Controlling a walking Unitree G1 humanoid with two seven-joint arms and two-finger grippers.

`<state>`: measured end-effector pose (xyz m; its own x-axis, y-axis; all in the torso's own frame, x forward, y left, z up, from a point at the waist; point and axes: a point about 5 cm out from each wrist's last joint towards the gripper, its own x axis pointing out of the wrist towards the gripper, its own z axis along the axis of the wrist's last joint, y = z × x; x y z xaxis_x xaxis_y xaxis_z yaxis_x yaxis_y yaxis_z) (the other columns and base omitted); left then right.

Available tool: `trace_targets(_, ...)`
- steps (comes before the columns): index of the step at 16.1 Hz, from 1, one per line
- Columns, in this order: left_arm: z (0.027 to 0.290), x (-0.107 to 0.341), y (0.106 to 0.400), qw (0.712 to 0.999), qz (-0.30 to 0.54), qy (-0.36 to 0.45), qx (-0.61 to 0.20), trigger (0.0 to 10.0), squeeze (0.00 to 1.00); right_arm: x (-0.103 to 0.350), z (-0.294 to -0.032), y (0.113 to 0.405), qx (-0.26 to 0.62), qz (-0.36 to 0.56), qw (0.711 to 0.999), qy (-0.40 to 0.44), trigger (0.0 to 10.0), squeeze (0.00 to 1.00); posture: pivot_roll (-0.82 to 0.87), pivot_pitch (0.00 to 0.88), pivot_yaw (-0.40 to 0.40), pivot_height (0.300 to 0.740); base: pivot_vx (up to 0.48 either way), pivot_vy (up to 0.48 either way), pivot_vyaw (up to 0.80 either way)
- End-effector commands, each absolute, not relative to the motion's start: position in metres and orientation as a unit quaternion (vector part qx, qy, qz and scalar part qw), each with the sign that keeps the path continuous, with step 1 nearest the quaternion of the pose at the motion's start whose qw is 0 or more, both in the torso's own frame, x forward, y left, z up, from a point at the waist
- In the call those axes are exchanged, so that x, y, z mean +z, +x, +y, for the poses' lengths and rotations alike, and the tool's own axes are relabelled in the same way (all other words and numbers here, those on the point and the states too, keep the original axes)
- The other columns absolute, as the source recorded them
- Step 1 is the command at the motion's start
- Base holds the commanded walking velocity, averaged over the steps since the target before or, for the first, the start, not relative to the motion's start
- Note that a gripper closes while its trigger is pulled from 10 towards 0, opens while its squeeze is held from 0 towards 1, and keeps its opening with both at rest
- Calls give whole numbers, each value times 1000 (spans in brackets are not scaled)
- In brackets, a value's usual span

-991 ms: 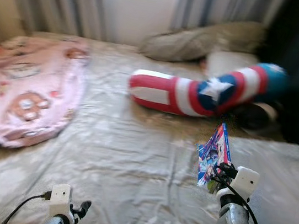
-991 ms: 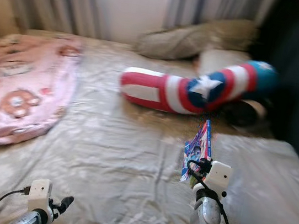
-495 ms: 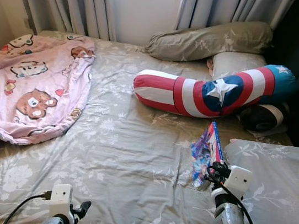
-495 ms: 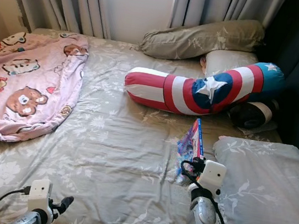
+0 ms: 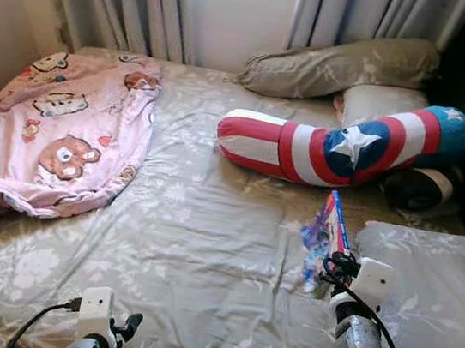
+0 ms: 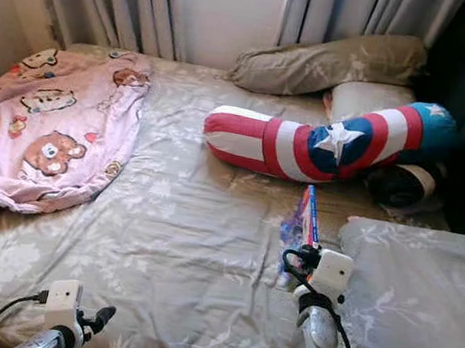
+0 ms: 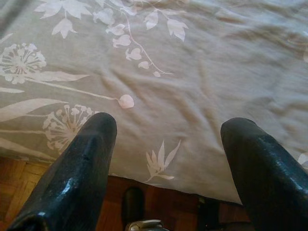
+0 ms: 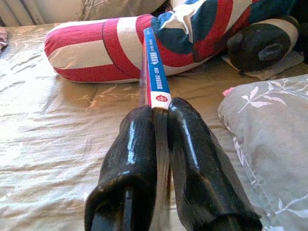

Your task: Clean up the room

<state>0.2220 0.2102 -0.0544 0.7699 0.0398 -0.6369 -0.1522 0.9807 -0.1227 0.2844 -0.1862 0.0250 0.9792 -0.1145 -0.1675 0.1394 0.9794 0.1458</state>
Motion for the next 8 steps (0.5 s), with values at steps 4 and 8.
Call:
trace_targets(4, 212, -56, 219, 935, 339, -83, 56, 10000, 0, 34, -188, 289, -62, 61, 993, 77, 10000, 0, -7, 0, -25, 740, -72, 0, 0)
trace_targets(8, 211, -57, 218, 935, 341, -84, 57, 10000, 0, 33, -188, 289, -59, 63, 993, 76, 10000, 0, -7, 0, -28, 740, 0, 0, 0)
